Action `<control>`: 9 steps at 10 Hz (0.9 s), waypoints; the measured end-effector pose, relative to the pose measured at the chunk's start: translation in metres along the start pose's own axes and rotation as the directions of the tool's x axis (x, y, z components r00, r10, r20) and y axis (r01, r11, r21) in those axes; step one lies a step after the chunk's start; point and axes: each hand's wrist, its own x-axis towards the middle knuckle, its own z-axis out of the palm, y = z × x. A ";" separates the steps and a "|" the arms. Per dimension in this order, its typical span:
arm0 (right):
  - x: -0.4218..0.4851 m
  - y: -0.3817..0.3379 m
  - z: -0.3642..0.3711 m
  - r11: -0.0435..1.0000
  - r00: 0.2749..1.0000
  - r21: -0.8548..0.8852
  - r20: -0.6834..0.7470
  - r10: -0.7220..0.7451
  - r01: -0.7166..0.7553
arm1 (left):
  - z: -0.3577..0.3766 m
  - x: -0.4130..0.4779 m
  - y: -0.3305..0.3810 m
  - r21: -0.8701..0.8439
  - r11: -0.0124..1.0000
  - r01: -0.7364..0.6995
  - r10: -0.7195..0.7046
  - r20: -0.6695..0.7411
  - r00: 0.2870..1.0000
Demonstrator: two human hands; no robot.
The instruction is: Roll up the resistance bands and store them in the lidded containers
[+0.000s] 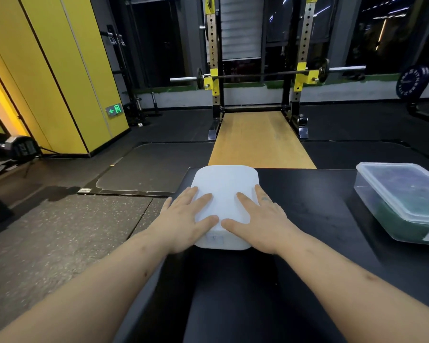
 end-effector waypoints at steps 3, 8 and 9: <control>0.050 -0.009 0.000 1.000 1.000 0.021 -0.026 -0.009 0.010 | -0.003 0.044 -0.025 0.018 1.000 -0.006 0.007 -0.044 0.999; 0.056 -0.006 -0.001 0.996 0.999 -0.079 -0.022 -0.034 0.032 | -0.012 0.041 -0.019 0.167 0.986 0.016 -0.012 -0.020 1.000; 0.055 -0.002 -0.004 0.988 0.996 -0.137 -0.045 -0.076 0.069 | -0.014 0.036 -0.013 0.160 0.987 0.019 -0.015 -0.031 0.999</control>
